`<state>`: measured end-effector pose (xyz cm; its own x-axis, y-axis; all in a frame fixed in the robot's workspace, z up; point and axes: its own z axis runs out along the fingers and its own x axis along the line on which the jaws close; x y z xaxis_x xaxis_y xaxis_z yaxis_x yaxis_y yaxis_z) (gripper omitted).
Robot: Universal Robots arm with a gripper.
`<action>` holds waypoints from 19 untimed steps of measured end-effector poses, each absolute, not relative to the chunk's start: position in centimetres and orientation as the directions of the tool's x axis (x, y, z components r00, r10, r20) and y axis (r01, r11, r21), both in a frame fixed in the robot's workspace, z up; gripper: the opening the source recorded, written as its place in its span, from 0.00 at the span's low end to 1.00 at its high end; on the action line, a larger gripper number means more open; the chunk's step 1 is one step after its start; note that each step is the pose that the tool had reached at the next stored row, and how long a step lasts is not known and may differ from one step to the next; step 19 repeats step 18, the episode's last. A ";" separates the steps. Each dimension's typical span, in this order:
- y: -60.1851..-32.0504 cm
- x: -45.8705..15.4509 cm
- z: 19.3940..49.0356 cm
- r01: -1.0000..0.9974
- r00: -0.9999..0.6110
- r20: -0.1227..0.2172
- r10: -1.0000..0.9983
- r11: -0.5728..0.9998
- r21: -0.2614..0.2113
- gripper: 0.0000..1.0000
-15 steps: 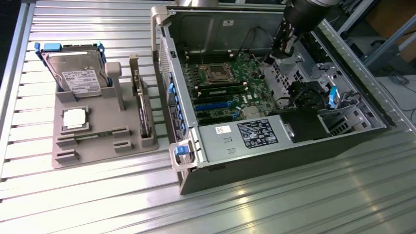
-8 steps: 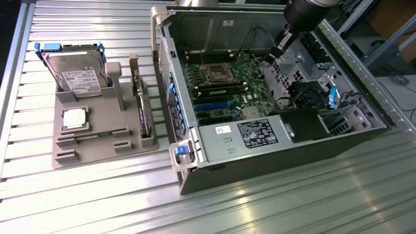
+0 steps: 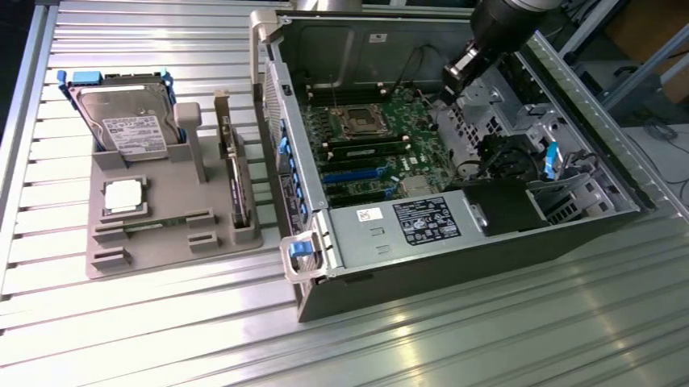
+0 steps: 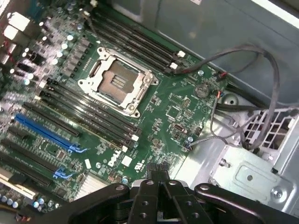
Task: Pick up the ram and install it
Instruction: 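Press down the ram until it locks into place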
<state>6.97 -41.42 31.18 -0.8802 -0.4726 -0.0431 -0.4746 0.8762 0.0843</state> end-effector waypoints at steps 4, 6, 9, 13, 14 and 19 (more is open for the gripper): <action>-41.4 7.0 31.2 -0.388 -0.922 -0.043 -0.386 0.918 0.084 0.10; -41.4 7.0 31.2 -0.314 -0.949 -0.043 -0.311 0.946 0.084 0.10; -41.4 7.0 31.1 -0.212 -0.977 -0.043 -0.209 0.974 0.084 0.10; -41.4 7.0 31.1 -0.059 -0.997 -0.043 -0.056 0.995 0.084 0.10; -41.4 7.0 31.1 -0.041 -0.998 -0.043 -0.038 0.996 0.084 0.10; -41.4 7.0 31.1 0.021 -0.999 -0.043 0.025 0.996 0.084 0.10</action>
